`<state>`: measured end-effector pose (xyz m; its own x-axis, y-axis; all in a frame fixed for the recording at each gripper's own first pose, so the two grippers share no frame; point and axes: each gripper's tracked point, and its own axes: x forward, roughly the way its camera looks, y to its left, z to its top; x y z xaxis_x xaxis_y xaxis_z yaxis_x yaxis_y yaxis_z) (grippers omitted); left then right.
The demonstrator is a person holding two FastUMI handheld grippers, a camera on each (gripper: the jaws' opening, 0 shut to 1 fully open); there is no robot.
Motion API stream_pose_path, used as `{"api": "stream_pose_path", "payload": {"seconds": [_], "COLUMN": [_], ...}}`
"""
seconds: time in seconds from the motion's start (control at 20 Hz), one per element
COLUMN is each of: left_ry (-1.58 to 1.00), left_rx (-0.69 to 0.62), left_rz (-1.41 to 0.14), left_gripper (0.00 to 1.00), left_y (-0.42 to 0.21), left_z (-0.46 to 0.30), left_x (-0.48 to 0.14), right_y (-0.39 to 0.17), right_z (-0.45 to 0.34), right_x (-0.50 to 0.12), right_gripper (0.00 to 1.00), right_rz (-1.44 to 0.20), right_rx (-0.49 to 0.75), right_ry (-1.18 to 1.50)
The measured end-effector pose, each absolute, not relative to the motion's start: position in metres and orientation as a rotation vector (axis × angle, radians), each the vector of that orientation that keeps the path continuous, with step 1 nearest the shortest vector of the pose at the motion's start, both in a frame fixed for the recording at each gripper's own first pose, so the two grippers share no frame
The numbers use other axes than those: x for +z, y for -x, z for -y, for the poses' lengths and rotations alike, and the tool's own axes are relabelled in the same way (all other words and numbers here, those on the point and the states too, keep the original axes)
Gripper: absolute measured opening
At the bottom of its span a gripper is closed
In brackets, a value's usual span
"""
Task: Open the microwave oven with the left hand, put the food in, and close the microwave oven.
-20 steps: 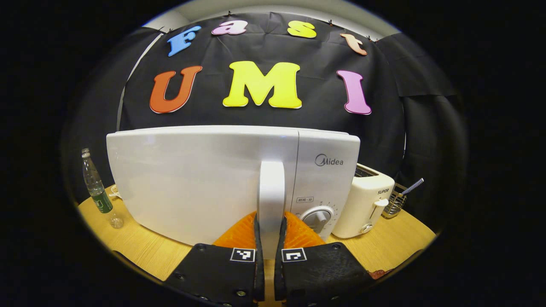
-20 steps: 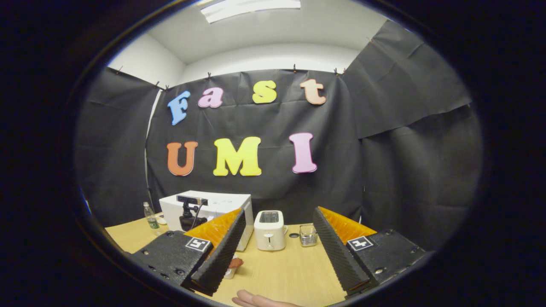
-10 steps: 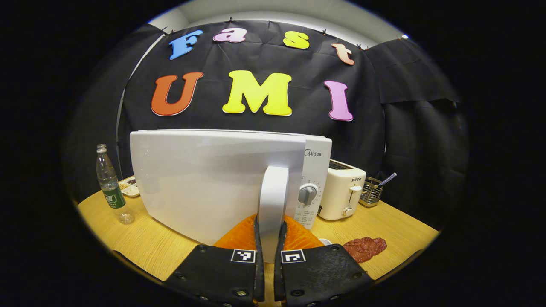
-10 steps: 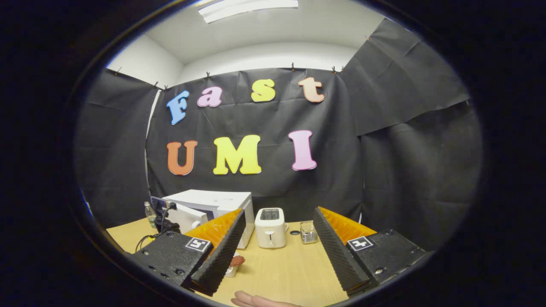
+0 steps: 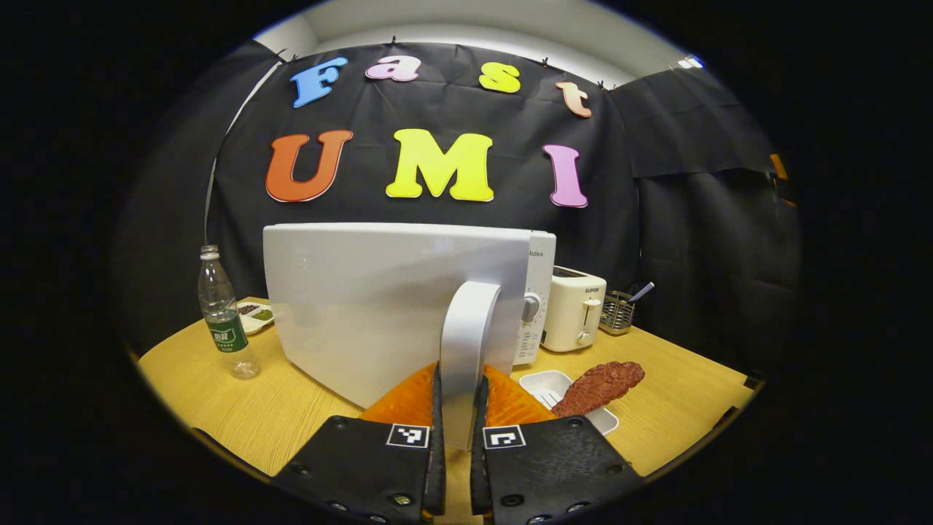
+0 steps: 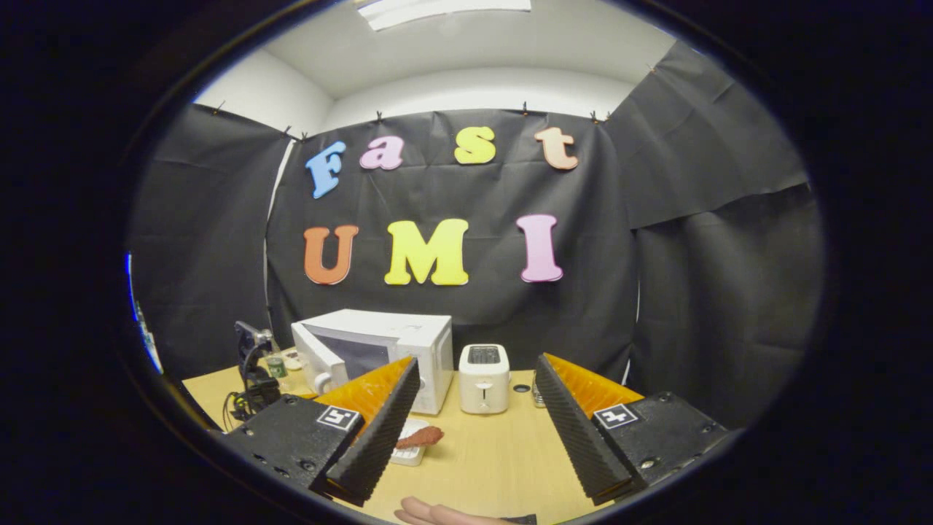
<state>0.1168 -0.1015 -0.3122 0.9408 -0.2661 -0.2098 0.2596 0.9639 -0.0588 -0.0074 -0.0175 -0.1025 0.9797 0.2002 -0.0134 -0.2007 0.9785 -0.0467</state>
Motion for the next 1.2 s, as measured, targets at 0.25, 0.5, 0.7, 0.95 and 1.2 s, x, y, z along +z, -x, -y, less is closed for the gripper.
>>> {"api": "stream_pose_path", "payload": {"seconds": [0.25, 0.5, 0.7, 0.95, 1.2], "left_ry": [0.025, 0.043, 0.086, 0.083, 0.079], "left_rx": [-0.245, -0.145, -0.057, 0.029, 0.036], "left_rz": [-0.215, -0.234, -0.219, -0.207, -0.168], "left_gripper": [0.17, 0.22, 0.85, 0.88, 0.93], "left_y": [-0.078, -0.023, 0.013, 0.031, 0.046], "left_z": [0.053, -0.027, -0.086, -0.127, -0.125], "left_x": [-0.308, -0.312, -0.308, -0.292, -0.258], "right_y": [0.004, 0.009, 0.017, 0.022, 0.021], "right_z": [-0.006, -0.033, -0.057, -0.071, -0.073], "right_x": [-0.116, -0.126, -0.130, -0.132, -0.134], "right_gripper": [0.92, 1.00, 1.00, 1.00, 1.00], "right_rz": [-0.031, -0.053, -0.057, -0.073, -0.073], "right_rx": [0.221, 0.272, 0.318, 0.331, 0.325], "right_ry": [0.008, 0.020, 0.019, 0.020, 0.037]}}
